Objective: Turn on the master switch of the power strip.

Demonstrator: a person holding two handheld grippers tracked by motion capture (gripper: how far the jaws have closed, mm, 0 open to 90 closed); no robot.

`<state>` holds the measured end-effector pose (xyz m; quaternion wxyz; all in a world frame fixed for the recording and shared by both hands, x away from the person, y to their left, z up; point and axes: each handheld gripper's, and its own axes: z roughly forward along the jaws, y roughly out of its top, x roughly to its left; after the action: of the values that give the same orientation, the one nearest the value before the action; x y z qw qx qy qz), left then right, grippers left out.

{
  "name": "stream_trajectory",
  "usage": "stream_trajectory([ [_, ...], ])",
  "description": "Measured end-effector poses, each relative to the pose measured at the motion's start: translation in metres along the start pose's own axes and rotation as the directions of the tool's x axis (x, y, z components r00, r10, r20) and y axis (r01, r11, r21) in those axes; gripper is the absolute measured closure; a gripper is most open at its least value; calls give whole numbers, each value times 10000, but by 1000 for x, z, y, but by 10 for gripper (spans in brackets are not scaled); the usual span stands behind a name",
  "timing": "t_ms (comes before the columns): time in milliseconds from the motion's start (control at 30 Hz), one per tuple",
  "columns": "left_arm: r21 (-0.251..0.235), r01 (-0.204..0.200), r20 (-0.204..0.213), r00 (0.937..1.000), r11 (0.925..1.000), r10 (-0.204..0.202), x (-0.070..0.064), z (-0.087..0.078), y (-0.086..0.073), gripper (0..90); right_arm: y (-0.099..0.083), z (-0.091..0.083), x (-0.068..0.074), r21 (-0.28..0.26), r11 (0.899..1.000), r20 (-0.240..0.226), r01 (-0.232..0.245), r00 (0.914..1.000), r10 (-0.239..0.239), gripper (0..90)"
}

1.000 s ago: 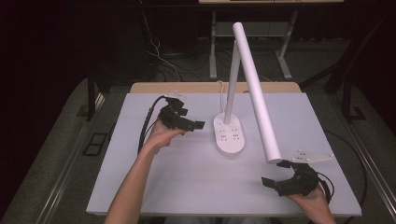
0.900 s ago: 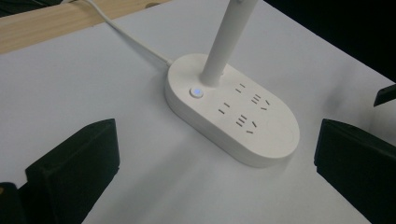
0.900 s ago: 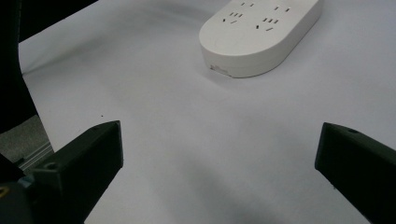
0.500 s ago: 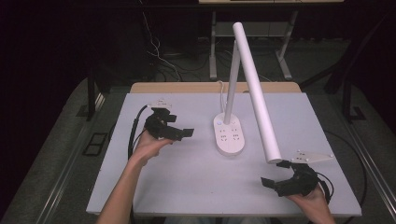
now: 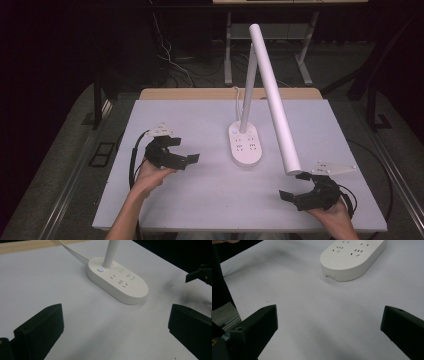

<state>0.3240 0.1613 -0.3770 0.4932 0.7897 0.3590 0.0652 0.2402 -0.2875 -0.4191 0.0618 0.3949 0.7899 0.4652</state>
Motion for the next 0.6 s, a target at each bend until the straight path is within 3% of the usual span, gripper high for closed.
stream_trajectory([
  [600,-633,355,-152,9992,9974,-365,-21,-23,-50,0,2,3,4,61,9999,-134,92,9999,-91,5],
])
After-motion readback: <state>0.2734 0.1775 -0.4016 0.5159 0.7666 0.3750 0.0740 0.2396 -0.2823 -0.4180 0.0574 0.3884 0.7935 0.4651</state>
